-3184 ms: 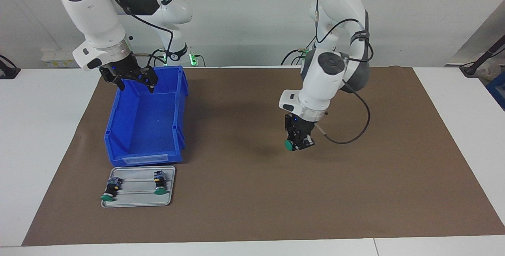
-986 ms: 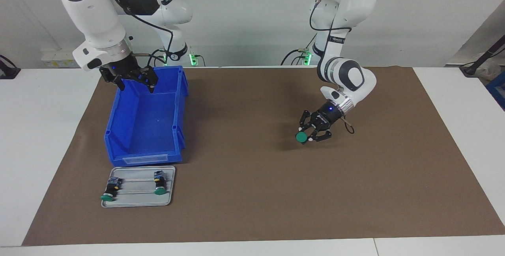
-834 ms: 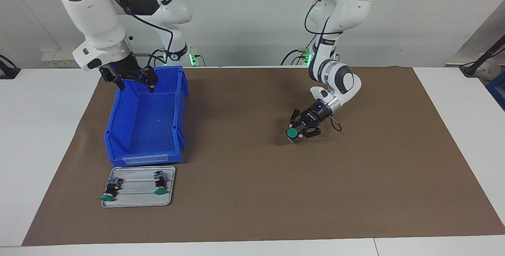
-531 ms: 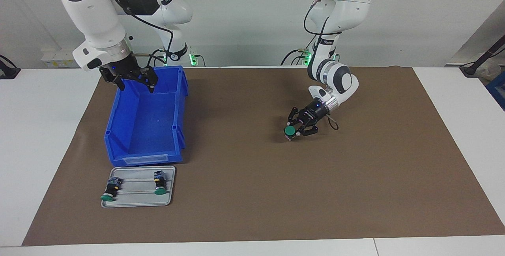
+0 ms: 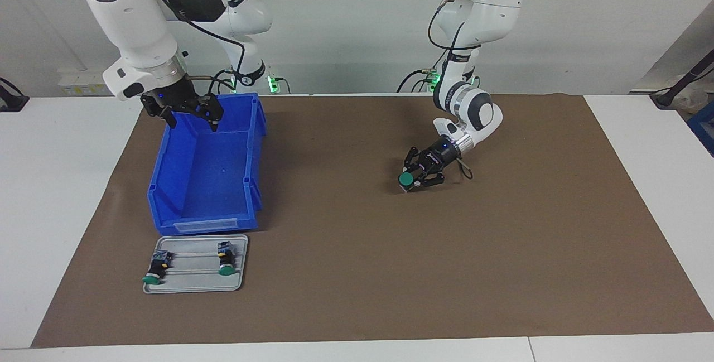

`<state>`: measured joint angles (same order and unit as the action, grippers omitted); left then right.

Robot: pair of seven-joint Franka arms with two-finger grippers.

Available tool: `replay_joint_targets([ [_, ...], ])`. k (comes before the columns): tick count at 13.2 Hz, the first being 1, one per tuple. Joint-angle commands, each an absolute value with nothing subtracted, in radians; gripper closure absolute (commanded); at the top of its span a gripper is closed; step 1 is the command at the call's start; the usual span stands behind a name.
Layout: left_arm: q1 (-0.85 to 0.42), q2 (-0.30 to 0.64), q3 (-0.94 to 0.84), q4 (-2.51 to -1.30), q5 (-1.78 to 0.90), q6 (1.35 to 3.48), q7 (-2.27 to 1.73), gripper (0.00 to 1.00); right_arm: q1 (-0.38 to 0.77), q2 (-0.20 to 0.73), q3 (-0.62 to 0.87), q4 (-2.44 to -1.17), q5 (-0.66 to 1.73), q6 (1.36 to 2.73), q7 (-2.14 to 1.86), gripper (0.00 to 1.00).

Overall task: Place and press button with both arms
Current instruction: 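Lower the button onto the table and open the left gripper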

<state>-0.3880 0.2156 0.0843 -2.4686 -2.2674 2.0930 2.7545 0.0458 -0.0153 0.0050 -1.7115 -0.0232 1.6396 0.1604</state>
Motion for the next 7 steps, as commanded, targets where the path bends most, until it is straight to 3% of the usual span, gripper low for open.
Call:
replay_joint_targets([
  [1,-0.387,0.184,0.095,-2.516,-2.304,2.068,2.887,1.00,0.038,-0.017,0.011,-1.712,-0.023,1.637,0.137,0.00],
  [2,-0.388,0.183,0.094,-2.516,-2.304,2.069,2.887,0.43,0.038,-0.017,0.011,-1.712,-0.023,1.637,0.137,0.00],
  [3,-0.387,0.183,0.094,-2.516,-2.304,2.066,2.887,0.16,0.038,-0.015,0.011,-1.712,-0.023,1.637,0.137,0.00],
  [4,-0.387,0.180,0.095,-2.519,-2.303,2.068,2.885,0.12,0.038,-0.017,0.011,-1.712,-0.023,1.637,0.137,0.00],
  [7,-0.380,0.179,0.095,-2.520,-2.301,2.077,2.878,0.12,0.038,-0.017,0.011,-1.712,-0.023,1.635,0.137,0.00],
])
